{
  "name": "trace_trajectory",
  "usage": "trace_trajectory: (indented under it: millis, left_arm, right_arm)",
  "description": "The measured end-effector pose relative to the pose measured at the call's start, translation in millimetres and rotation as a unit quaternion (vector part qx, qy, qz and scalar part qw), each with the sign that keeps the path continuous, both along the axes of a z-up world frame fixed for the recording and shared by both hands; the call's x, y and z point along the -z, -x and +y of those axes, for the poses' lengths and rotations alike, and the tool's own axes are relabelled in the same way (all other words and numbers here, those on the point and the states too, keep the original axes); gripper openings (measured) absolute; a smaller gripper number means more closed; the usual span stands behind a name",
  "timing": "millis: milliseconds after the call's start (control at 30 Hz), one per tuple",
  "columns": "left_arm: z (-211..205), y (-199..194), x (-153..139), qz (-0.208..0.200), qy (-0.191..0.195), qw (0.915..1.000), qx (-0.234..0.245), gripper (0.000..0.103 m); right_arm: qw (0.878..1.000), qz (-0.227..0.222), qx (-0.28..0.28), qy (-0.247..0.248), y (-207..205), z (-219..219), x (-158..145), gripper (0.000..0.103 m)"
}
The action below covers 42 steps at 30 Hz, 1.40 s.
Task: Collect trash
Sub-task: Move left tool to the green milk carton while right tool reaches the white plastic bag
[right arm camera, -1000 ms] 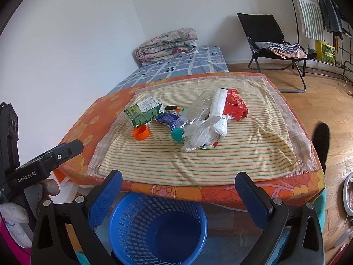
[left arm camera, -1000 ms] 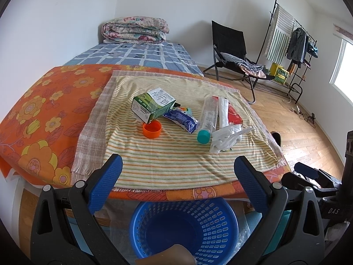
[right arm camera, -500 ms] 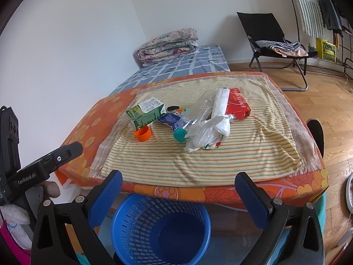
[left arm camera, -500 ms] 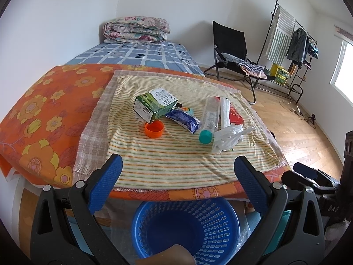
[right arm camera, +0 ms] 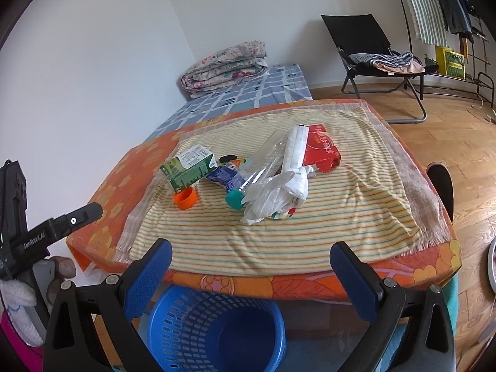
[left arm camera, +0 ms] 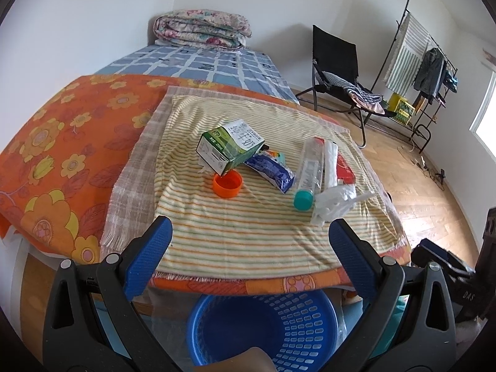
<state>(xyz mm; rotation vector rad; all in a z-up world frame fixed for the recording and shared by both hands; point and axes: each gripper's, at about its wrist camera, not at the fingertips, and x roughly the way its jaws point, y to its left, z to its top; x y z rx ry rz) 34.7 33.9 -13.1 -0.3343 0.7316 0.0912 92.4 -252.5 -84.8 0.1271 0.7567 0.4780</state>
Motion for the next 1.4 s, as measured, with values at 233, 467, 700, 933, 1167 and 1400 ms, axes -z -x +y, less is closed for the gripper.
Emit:
trace_trajectory:
  millis: [233, 467, 700, 933, 1167, 1400]
  left_arm:
    - [20, -34, 6, 0.014, 0.035, 0.9992, -0.012, 0.103]
    - [33, -78, 18, 0.03, 0.07, 0.997, -0.015, 0.099]
    - [51, -112, 30, 0.039, 0.097, 0.9938, -0.038, 0.093]
    - [76, -140, 53, 0.055, 0.147, 0.9852, -0.069, 0.093]
    - [92, -163, 76, 0.073, 0.176, 0.9776, -0.09, 0.087]
    - [97, -178, 95, 0.088, 0.191, 0.9729, -0.096, 0.082]
  right_arm:
    - [1.0, 0.011, -0.004, -0.002, -16, 3, 5, 0.103]
    - [0.999, 0.031, -0.008, -0.004, -38, 13, 18, 0.103]
    - [0.999, 0.049, 0.001, -0.002, -71, 23, 27, 0.103]
    - [0.997, 0.073, 0.022, -0.011, -107, 24, 36, 0.103]
    - [0.996, 0.078, 0.023, 0.018, -131, 35, 48, 0.103]
    - [0.993, 0.112, 0.038, -0.005, -152, 29, 64, 0.103]
